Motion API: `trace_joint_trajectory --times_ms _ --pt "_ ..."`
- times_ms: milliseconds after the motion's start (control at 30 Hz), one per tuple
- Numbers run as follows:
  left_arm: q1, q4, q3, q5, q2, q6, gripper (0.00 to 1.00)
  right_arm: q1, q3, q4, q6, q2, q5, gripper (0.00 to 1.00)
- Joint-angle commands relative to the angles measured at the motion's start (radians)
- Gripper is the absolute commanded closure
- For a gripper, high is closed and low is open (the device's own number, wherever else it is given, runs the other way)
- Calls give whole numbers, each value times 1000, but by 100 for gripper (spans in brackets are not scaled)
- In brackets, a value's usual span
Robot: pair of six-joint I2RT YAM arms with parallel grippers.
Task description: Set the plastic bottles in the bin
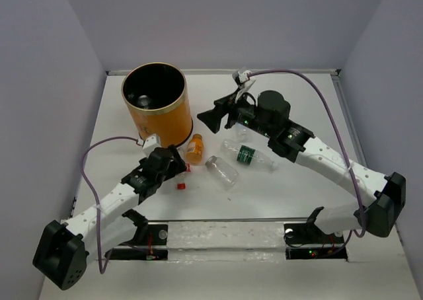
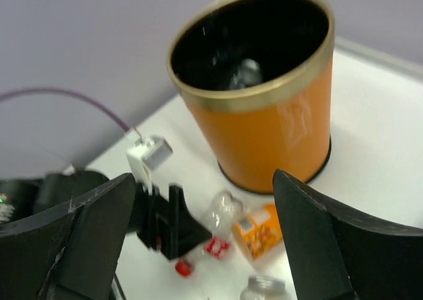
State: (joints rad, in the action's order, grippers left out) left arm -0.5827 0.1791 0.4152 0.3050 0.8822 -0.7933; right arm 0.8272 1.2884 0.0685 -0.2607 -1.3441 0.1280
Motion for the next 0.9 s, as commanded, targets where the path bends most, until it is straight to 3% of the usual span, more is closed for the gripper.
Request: trace_joint_trajectory --times_ms 0,200,267,333,467,533,633,867 --pt "-8 -108 -6 46 43 49 1 26 -118 34 -40 0 36 11" --pt "-8 -133 4 63 147 72 1 65 -199 53 -57 -10 42 11" --pt "-6 -135 13 80 185 68 5 66 -215 60 -63 -10 39 11" --pt "-8 -133 27 91 205 66 15 66 -221 62 -69 -15 32 11" --pt "-6 -136 45 102 245 66 22 66 -225 38 -101 -44 -36 11" --pt "-8 -132 51 106 250 63 35 66 -207 -2 -120 -70 -100 10" --pt "-8 -118 45 105 204 57 47 66 -202 -15 -163 -116 -226 7" --pt "-9 52 128 86 -110 66 52 66 -89 -62 -238 -288 -306 4"
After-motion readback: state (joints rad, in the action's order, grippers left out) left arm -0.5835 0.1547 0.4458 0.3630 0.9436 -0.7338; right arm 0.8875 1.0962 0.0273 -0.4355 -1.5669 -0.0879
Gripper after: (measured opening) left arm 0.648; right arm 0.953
